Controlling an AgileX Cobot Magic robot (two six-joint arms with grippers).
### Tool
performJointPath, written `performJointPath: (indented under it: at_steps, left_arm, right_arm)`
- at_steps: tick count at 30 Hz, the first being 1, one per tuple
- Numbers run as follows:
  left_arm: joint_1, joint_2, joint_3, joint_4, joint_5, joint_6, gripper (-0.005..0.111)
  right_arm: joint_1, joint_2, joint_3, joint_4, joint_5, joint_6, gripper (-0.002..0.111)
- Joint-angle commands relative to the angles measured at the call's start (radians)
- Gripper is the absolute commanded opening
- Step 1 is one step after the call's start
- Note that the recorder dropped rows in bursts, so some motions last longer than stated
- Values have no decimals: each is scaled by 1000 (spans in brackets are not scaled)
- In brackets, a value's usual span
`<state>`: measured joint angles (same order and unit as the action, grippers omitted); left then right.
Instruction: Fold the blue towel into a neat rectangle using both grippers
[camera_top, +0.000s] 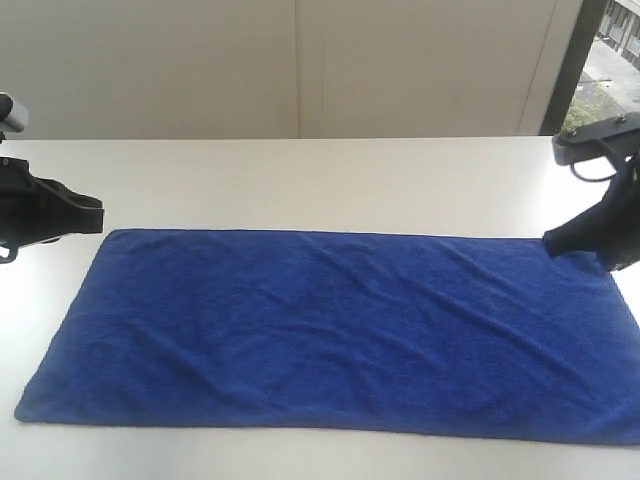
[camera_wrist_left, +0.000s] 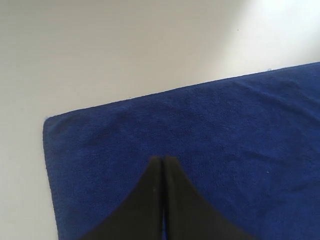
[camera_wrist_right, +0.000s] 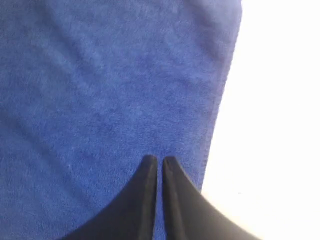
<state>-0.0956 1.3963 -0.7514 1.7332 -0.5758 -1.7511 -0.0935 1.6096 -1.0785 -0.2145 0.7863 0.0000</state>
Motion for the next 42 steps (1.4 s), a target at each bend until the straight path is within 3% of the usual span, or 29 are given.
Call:
performJointPath:
  at_steps: [1,4,15,21,29,42]
  left_arm:
    - [3,-12,7,11,-11,1,0]
    - [3,-12,7,11,-33,19,0]
    - [3,-10,7,3,-59,53,0]
    - [3,8,10,3,-41,55,0]
    - [3,80,10,1,-114,72,0]
    - [3,82,10,-68,-114,136,0]
  right_arm:
    - [-151,115,-139,284,188,-324,22]
    - [-238,188,-177,444,232,-454,33]
    - [-266,309,-175,344,102,-494,44]
    - [-266,316,-175,285,51,-461,44]
    - [-267,372,-176,264,23,-420,44]
    - [-302,441,-176,302,48,-397,44]
